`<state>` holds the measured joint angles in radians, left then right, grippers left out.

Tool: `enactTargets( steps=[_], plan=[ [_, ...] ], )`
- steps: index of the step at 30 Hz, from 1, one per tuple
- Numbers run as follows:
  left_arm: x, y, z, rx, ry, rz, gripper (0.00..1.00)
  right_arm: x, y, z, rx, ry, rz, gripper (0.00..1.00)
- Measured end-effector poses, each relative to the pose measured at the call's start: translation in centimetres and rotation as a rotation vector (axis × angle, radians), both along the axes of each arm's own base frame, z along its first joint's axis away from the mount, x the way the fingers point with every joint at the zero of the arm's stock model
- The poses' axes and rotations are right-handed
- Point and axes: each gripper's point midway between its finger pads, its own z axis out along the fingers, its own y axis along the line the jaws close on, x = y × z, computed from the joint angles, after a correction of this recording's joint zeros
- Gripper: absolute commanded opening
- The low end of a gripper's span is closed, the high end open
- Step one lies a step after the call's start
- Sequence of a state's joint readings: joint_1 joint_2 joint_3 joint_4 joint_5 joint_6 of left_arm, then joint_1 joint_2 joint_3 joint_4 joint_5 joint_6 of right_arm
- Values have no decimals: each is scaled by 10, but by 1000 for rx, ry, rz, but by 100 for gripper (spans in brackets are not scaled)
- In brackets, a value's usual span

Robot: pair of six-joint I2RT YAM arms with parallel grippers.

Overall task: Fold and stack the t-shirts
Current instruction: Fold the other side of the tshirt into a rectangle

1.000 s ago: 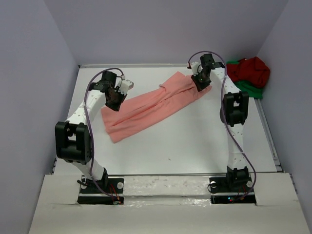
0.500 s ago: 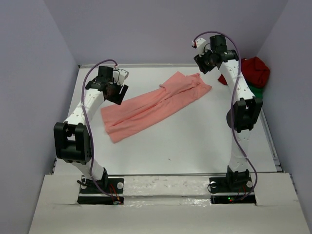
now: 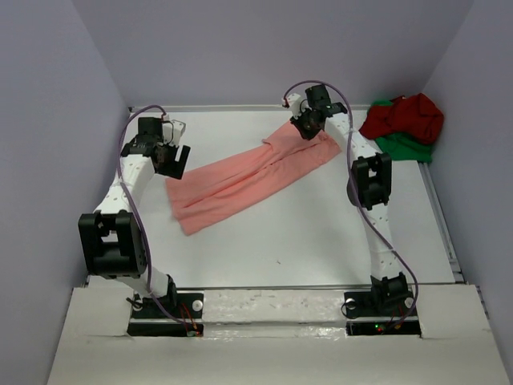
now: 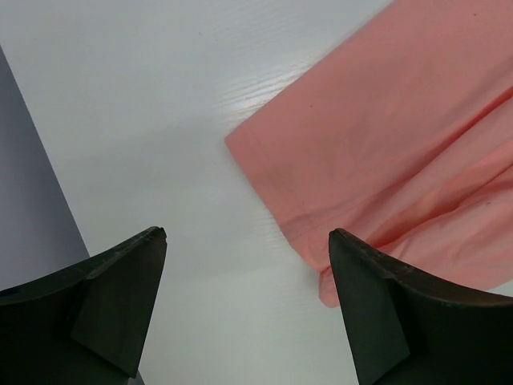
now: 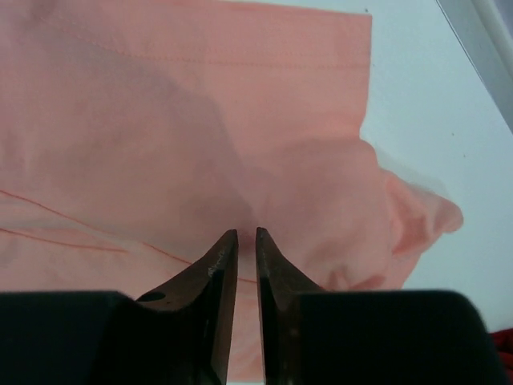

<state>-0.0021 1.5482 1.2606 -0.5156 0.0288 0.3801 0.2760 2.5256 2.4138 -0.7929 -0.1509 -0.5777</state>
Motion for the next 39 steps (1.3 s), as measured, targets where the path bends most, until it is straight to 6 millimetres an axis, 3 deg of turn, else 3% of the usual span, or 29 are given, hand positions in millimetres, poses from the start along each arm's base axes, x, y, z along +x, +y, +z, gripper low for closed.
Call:
enactTargets(
  steps=[1,5,16,26,39],
  plan=[
    [-1,3,1,0,-5,7,93,1,6,0,8,-8,11,35],
    [-4,16,3,4,-14,43,93,6,27,8,46,-51,46,39],
    [-9,25,-6,9,4,69,93,20,62,26,83,-166,110,38],
    [-12,25,-10,9,11,70,93,36,78,-7,79,-204,147,47],
    [-13,25,-12,9,17,69,93,59,84,-15,77,-306,166,61]
  ],
)
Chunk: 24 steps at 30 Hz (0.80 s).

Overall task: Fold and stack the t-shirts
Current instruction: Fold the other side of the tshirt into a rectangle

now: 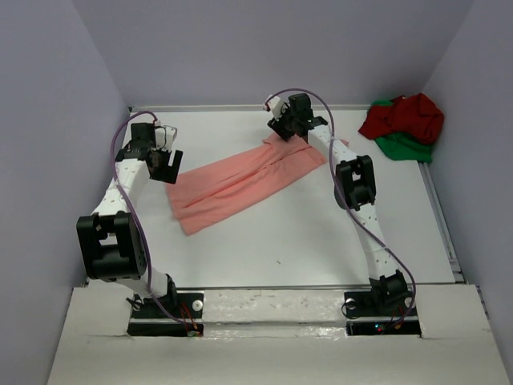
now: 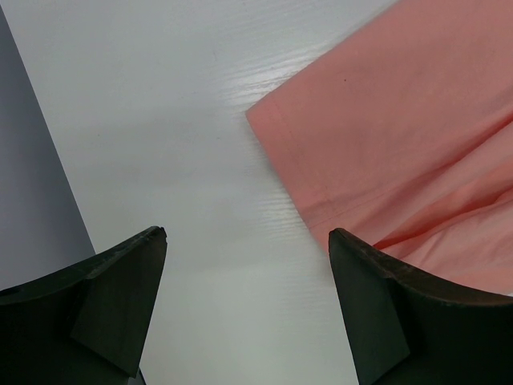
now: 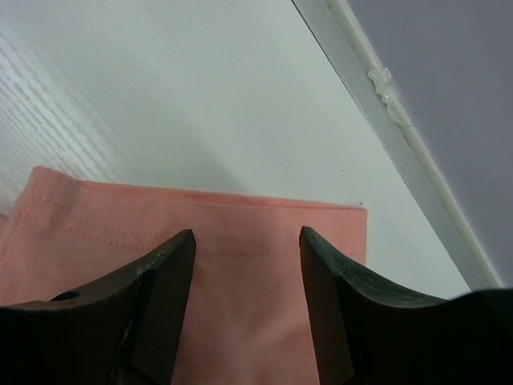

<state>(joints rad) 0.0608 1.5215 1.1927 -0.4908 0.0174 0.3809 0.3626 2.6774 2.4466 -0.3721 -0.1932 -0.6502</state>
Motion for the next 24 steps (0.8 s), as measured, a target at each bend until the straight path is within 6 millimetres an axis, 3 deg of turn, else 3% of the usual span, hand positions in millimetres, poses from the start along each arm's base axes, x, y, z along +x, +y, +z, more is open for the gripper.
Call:
enactTargets(
  steps=[7,12,19,24],
  plan=[
    [0,0,-1,0,2,0,93,3,-2,-6,-14,-10,-9,63],
    [0,0,-2,-1,6,0,93,7,-4,-4,-23,-27,-20,75],
    [0,0,-7,-2,20,0,93,8,-6,-5,-31,-31,-26,71],
    [-1,0,-7,-2,25,-1,93,7,-6,-9,-32,-26,-26,76]
  ],
)
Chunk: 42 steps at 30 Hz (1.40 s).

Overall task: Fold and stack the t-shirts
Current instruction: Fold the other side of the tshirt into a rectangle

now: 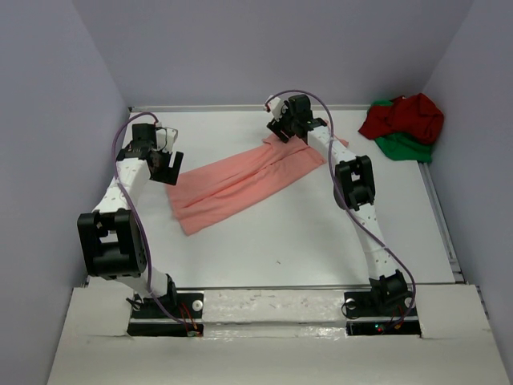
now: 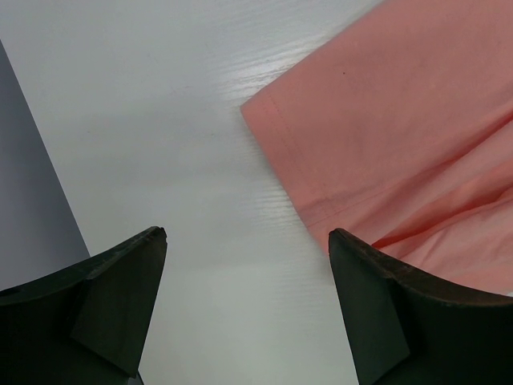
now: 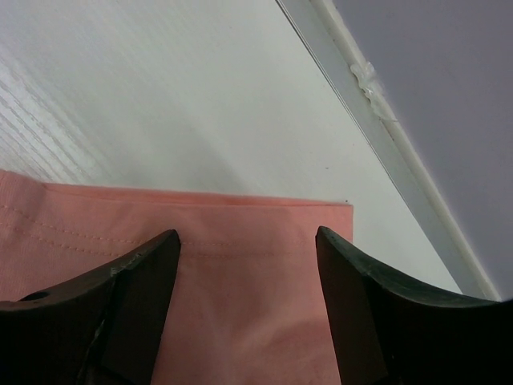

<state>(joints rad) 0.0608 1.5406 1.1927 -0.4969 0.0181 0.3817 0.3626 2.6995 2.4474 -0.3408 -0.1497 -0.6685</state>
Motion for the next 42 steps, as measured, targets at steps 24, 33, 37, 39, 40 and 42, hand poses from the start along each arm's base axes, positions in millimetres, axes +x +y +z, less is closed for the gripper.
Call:
enactTargets(
  steps=[24,33,37,39,40,42],
  plan=[
    [-4,-2,-21,-11,79,-6,93,-14,-4,-8,150,127,-75,72],
    [1,-2,-23,-15,86,-8,93,-20,-10,-12,189,192,-81,24],
    [1,-2,-25,-17,95,-9,92,-24,-13,-15,188,217,-78,4],
    [2,-2,-27,-18,101,-10,92,-24,-14,-14,190,219,-77,0],
    [2,-2,-28,-18,105,-10,92,-24,-15,-14,189,221,-77,0],
    [1,-2,-29,-18,109,-9,92,-24,-16,-14,190,223,-77,0]
  ],
)
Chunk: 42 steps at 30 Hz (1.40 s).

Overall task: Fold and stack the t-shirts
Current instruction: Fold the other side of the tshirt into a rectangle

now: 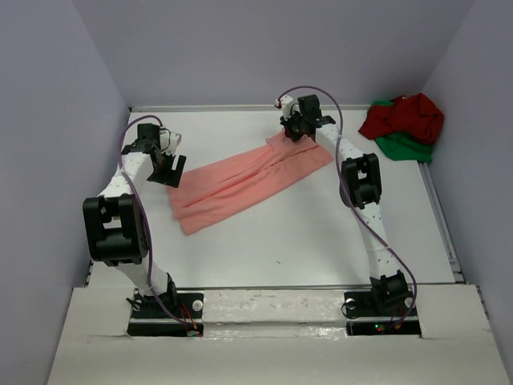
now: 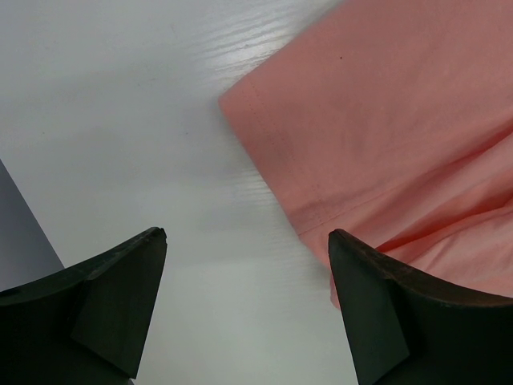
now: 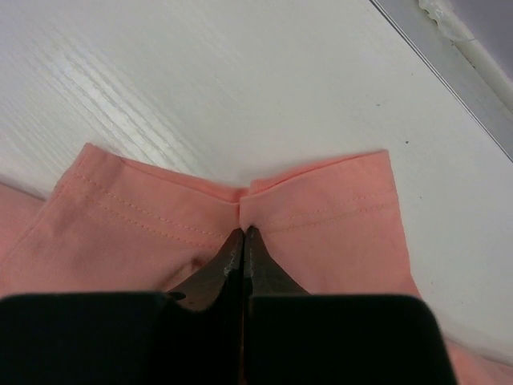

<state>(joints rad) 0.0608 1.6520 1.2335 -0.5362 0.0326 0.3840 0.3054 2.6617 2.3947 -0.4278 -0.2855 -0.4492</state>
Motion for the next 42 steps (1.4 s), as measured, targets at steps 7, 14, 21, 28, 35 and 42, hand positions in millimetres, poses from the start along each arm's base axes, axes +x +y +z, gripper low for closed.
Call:
enactTargets(
  steps=[7,14,21,28,35,42],
  plan=[
    [-1,-1,-1,-5,4,-5,90,0,-3,0,-14,-7,13,0],
    [2,-4,2,-20,-4,-14,89,-8,-7,14,-34,7,25,0],
    [2,-8,3,-37,-7,-24,89,-21,-12,70,-30,-35,31,0],
    [2,-10,14,-48,-40,-32,89,-38,-17,102,-36,-41,45,0],
    [3,-12,24,-54,-69,-37,89,-66,-26,88,-79,48,65,0],
    [2,-13,30,-56,-85,-40,89,-95,-35,66,-115,150,77,0]
  ],
)
